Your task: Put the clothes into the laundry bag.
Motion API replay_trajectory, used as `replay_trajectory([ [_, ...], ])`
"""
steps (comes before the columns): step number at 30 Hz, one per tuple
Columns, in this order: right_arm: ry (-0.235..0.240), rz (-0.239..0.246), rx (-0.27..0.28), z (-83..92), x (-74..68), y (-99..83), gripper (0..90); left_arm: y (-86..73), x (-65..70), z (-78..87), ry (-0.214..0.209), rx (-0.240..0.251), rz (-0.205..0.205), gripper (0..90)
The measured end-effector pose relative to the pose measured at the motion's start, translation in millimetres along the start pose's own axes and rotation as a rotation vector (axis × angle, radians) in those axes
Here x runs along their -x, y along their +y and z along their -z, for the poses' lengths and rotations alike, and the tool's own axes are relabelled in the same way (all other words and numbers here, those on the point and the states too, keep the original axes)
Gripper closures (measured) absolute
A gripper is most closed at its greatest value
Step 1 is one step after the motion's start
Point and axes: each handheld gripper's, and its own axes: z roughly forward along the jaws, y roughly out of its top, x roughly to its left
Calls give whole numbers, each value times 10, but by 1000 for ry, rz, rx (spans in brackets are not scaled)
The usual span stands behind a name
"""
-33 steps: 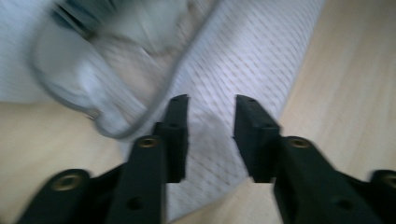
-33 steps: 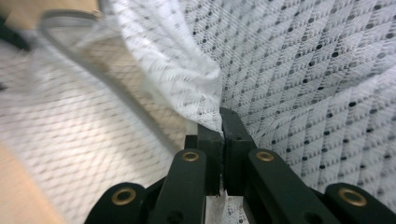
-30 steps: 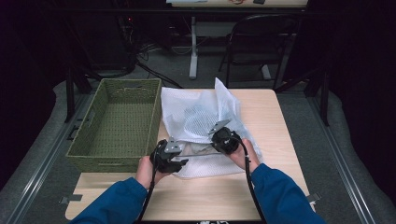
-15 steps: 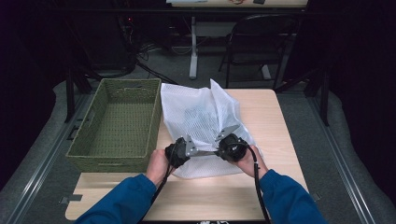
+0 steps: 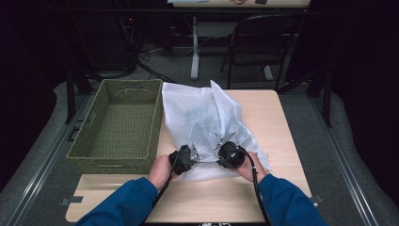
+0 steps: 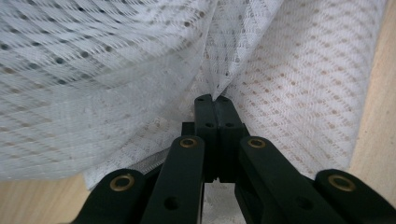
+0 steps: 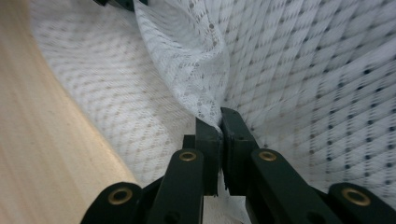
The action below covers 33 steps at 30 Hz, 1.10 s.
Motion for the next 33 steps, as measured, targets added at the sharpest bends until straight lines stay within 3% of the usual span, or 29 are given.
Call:
replay_trajectory([
  [3,6,-15,-29,-99,23,-43,859,-1,14,-29,-9,-11,-2,900],
  [7,26,-36,-12,-118,61,-65,841,-12,-18,-38,-35,-10,25,899],
  [11,99,-85,-1,-113,103,-85,667,-40,-59,-38,-60,12,80,889],
  [12,126,-94,3,-113,111,-87,614,-44,-69,-34,-74,14,93,843],
  [15,137,-82,-6,-71,117,-87,505,-44,-78,-6,-93,7,97,715],
  [18,152,-87,31,63,133,-80,430,-37,-86,66,-98,7,121,570],
  [21,170,-93,65,237,139,-35,295,-38,-87,175,-92,23,133,404],
  [25,154,-92,90,385,97,-14,214,-44,-76,369,-126,72,152,315],
  [27,117,-86,91,475,63,-18,159,-50,-62,469,-132,97,167,290],
  [28,108,-96,99,525,48,-27,148,-53,-58,525,-128,100,171,223],
  [33,67,-111,140,775,-26,-117,106,-118,-43,797,-139,153,192,154],
])
